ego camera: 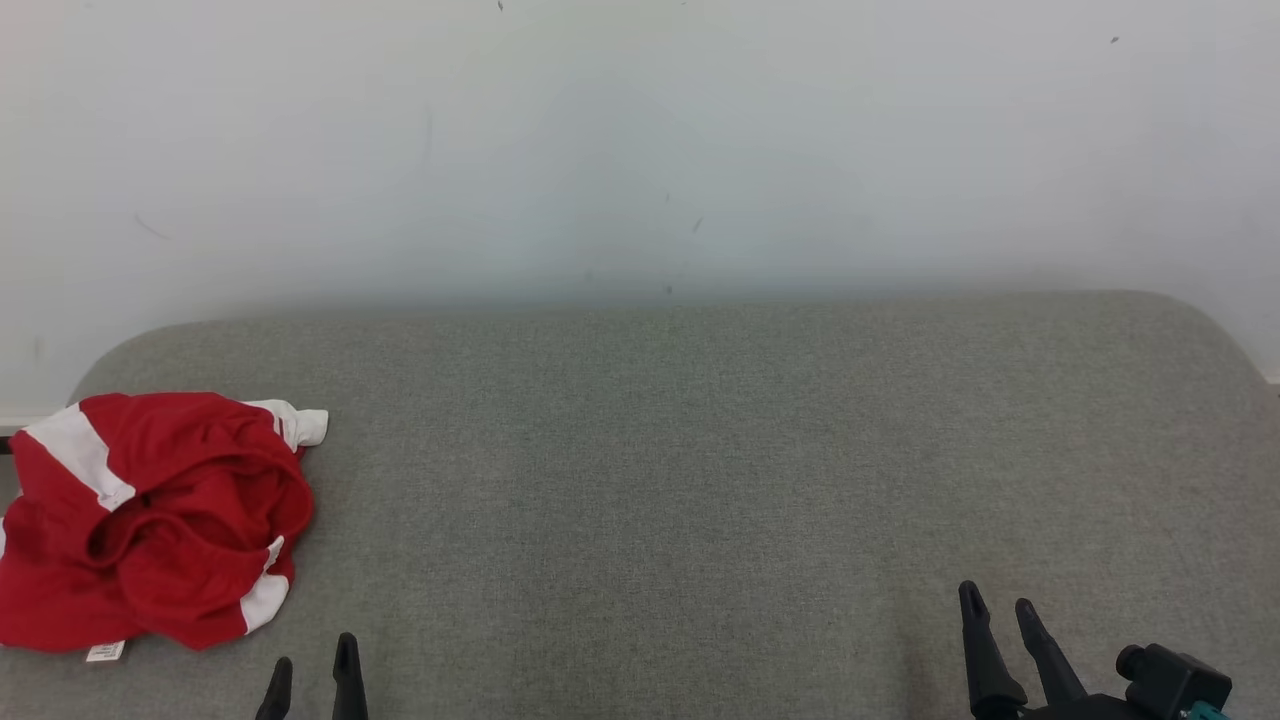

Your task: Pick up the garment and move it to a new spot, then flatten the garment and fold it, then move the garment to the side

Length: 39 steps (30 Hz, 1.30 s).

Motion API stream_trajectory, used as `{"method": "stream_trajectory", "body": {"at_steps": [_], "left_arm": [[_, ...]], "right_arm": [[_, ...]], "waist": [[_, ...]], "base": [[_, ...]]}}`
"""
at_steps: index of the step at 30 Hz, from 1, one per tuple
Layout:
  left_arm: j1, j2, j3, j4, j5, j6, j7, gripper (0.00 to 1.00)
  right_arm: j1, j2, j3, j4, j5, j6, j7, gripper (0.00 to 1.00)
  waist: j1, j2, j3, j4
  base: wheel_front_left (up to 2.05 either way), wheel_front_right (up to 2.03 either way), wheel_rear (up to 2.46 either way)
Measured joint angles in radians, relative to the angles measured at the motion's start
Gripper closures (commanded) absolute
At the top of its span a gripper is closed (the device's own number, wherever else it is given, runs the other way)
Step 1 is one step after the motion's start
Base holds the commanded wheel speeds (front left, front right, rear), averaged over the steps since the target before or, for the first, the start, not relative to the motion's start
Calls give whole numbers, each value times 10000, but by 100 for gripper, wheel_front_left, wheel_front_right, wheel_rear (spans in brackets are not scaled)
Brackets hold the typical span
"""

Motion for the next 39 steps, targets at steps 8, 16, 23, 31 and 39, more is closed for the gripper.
{"method": "stream_trajectory", "body": {"at_steps": [8,16,23,31,39], "left_arm": [[61,8,23,40,817,-10,-199,0],[191,13,58,75,1521,-44,-357,0],[237,15,115,115,2034,-73,-516,0],[276,19,155,182,2598,-86,-654,0],[361,21,184,232,3058,-88,-780,0]], "right_arm": [[67,-6,-6,29,-800,0,-104,0],[135,-6,31,33,-1494,0,-207,0],[203,-4,105,19,-2029,0,-293,0],[255,4,198,23,-2583,0,-426,0],[262,2,270,113,-3064,0,-554,0]], "waist": [[0,0,-88,-7],[0,0,-171,-28],[0,0,-230,-13],[0,0,-309,-1],[0,0,-382,-30]], "base": [[0,0,0],[0,0,0],[0,0,0],[0,0,0],[0,0,0]]}}
